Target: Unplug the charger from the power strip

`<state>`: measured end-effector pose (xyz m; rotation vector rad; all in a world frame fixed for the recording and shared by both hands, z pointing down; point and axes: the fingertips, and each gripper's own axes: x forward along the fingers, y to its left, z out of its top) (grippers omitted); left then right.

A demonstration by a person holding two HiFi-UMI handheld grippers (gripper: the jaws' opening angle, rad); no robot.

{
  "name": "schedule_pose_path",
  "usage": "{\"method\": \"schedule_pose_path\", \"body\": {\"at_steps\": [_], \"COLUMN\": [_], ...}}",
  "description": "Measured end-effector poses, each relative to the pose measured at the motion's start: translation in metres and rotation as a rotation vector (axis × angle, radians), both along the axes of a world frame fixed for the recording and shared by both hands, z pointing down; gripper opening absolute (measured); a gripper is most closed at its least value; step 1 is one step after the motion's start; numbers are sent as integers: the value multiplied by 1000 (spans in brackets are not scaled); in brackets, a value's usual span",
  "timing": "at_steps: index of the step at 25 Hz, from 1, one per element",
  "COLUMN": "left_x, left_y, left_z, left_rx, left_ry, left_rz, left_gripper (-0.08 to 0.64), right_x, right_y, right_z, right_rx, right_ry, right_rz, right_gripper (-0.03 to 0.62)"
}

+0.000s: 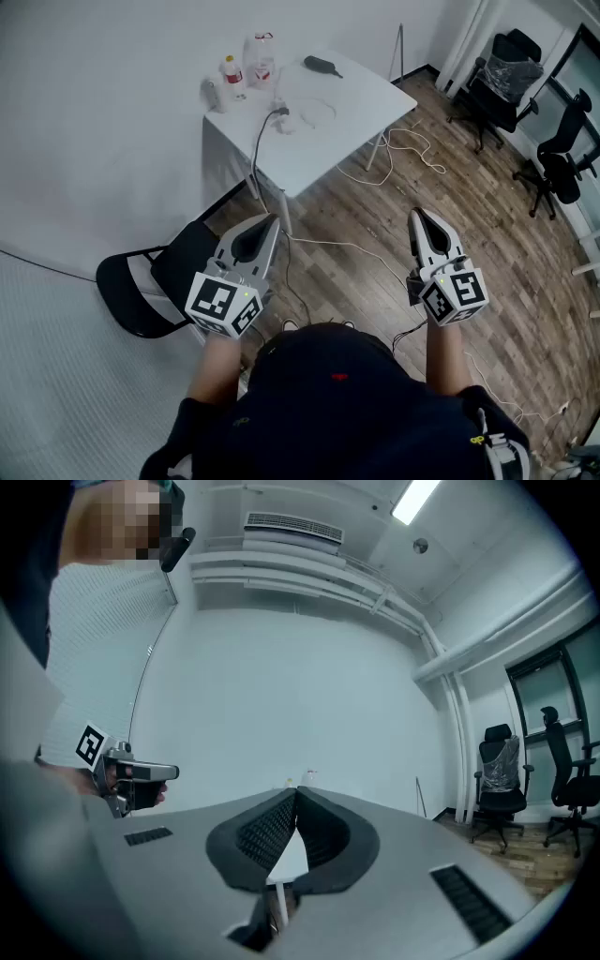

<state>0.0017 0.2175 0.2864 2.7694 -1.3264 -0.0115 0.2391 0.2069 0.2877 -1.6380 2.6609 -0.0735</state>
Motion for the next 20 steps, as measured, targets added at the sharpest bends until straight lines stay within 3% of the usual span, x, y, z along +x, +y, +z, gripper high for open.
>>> {"method": "schedule_pose_path", "body": {"at_steps": [6, 20], "left_x": [13, 2], "left_y": [5, 9], "left_z": [4, 10], "left_rx": [-13, -29], "left_ry": [-5, -5], "left_rz": [0, -31], "left_gripper": [23, 23], "right_x": [9, -11], "right_y": [2, -2], "right_z": [1, 8], "right_rx": [-5, -18], "right_ry": [7, -22], "right_rz": [-5, -80], "right_gripper": [23, 23]}}
